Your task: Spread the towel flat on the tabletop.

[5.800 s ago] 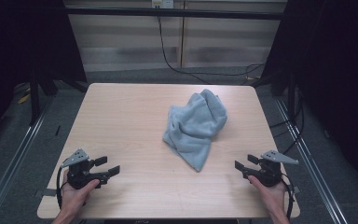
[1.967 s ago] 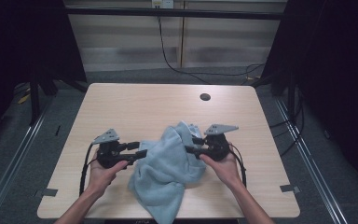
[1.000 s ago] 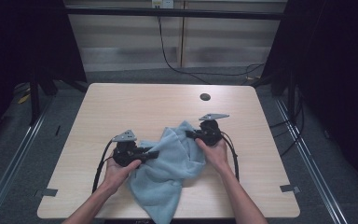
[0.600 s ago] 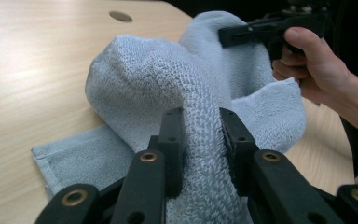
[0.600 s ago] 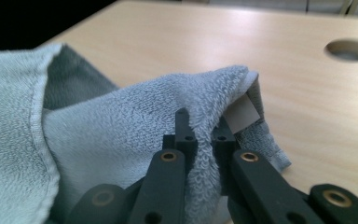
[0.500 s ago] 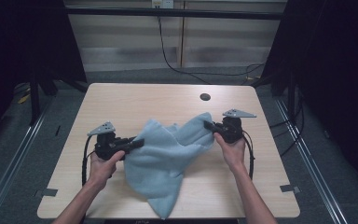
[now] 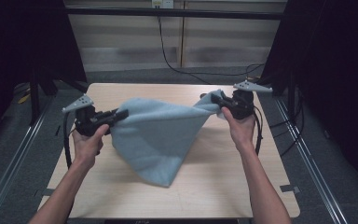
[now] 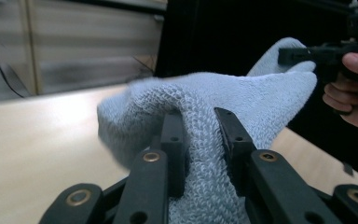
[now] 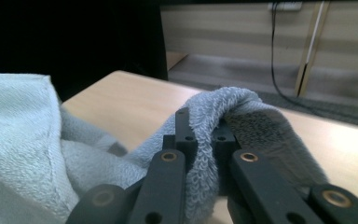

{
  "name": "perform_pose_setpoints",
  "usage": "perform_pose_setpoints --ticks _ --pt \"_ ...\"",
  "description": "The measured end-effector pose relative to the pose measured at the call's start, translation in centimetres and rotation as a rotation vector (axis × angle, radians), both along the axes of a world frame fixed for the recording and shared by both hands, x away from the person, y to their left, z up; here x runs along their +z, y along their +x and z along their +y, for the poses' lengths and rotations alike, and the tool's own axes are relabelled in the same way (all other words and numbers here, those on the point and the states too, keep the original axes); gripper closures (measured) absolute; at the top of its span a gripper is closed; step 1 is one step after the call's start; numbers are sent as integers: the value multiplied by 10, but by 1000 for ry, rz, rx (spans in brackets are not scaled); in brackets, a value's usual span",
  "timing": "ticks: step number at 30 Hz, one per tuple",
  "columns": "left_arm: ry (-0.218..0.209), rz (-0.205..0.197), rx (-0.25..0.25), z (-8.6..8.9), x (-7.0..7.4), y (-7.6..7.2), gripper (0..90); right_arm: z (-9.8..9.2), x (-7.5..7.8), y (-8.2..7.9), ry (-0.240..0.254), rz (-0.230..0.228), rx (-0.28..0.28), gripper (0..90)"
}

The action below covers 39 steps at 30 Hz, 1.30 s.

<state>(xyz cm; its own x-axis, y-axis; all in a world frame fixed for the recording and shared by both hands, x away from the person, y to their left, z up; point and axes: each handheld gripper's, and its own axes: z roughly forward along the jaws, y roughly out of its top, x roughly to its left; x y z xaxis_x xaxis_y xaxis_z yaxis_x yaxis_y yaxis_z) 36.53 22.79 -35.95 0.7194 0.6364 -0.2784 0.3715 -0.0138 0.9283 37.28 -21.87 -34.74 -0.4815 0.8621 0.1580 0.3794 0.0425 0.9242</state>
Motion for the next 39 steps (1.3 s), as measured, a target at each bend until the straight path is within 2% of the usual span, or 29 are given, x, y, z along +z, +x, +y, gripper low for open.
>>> perform_pose_setpoints --ticks 4,7,9,12,13,14,16,18,21,22,25,26,27,28,29,30,31,32,33,35,39 --pt "-11 -48 46 5 26 13 756 7 28 13 -18 -26 -8 869" --pt "-20 -81 69 7 42 19 756 10 50 20 -7 -61 -13 869" --pt "-24 -112 51 10 52 20 754 10 64 23 11 -85 -19 869" --pt "-13 -136 41 10 55 11 753 8 75 21 57 -107 -18 869" --pt "5 -140 36 9 52 6 753 8 74 18 46 -111 -17 869" --pt "25 -142 22 8 43 2 754 8 70 15 37 -108 -10 869" --pt "19 -113 10 8 26 -6 753 5 51 6 13 -79 3 869" --pt "39 -66 -15 7 0 -17 752 3 31 -5 16 -47 19 869" --pt "87 -16 -55 4 -30 -32 752 0 -8 -33 -6 18 44 869" --pt "116 3 -67 3 -40 -37 751 0 -18 -39 -9 34 46 869" --pt "152 59 -127 2 -65 -57 749 -1 -54 -67 -27 108 64 869" --pt "159 61 -133 2 -70 -63 747 -1 -66 -78 -41 142 76 867" --pt "154 69 -139 3 -73 -68 746 -2 -74 -87 -43 152 93 864" --pt "146 76 -148 4 -80 -74 743 -3 -80 -94 -36 168 108 860" --pt "140 78 -161 4 -86 -79 739 -4 -88 -104 -58 200 127 852" --pt "143 95 -179 3 -91 -82 738 -6 -94 -111 -81 214 124 838" --pt "151 112 -191 2 -99 -86 735 -8 -99 -116 -80 229 125 823" --pt "164 148 -212 -1 -112 -92 731 -10 -105 -123 -75 251 133 811" --pt "182 167 -226 -2 -116 -95 725 -12 -113 -133 -88 269 133 781" --pt "237 170 -254 -5 -120 -102 713 -13 -118 -141 -82 286 132 750" --pt "237 199 -270 -2 -124 -114 668 -18 -123 -158 -52 297 122 616"
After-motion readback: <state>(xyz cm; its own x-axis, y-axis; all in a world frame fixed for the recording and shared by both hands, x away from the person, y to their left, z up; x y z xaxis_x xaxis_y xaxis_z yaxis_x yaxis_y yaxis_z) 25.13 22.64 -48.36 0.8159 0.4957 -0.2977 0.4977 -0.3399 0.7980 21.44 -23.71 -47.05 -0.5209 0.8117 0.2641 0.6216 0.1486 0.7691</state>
